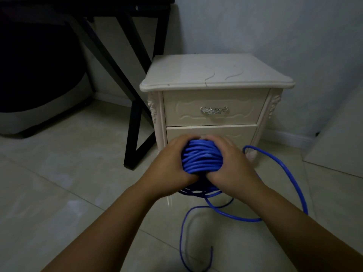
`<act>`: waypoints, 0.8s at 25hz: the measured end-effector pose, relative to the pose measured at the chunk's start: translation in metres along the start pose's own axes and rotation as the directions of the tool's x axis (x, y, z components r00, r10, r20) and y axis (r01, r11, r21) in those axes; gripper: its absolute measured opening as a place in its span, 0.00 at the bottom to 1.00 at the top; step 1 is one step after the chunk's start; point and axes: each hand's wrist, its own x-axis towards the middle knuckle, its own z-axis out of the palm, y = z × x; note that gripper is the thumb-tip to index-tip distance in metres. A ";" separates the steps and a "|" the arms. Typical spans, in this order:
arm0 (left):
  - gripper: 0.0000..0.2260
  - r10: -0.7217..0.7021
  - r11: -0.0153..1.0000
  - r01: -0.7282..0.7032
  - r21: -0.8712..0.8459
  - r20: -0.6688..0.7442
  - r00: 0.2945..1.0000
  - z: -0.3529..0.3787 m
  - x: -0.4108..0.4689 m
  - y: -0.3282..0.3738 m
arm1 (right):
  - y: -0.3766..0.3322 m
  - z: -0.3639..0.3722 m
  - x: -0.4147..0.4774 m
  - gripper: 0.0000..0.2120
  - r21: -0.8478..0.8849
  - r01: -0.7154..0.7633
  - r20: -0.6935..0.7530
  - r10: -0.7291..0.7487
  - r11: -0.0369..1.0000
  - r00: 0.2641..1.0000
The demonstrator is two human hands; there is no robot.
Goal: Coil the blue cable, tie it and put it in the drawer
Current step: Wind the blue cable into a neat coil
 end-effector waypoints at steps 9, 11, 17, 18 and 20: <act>0.24 -0.200 0.960 0.167 -0.226 -0.133 0.971 0.008 0.001 0.008 | 0.002 -0.010 0.004 0.32 0.283 -0.074 0.032 0.067 0.956 0.997; 0.24 -0.282 0.919 0.231 -0.321 -0.122 0.952 0.007 0.001 0.008 | 0.003 -0.012 0.005 0.32 0.400 -0.121 0.060 0.105 0.908 0.993; 0.21 -0.450 0.758 0.314 -0.571 -0.111 0.886 0.001 0.002 0.007 | 0.015 -0.009 0.008 0.35 0.648 -0.244 0.135 0.206 0.722 0.969; 0.21 -0.467 0.730 0.312 -0.608 -0.112 0.877 0.000 0.002 0.007 | 0.017 -0.008 0.007 0.36 0.671 -0.248 0.138 0.211 0.699 0.968; 0.20 -0.494 0.671 0.302 -0.677 -0.105 0.863 0.000 0.001 0.005 | 0.019 -0.005 0.007 0.39 0.680 -0.255 0.139 0.220 0.687 0.965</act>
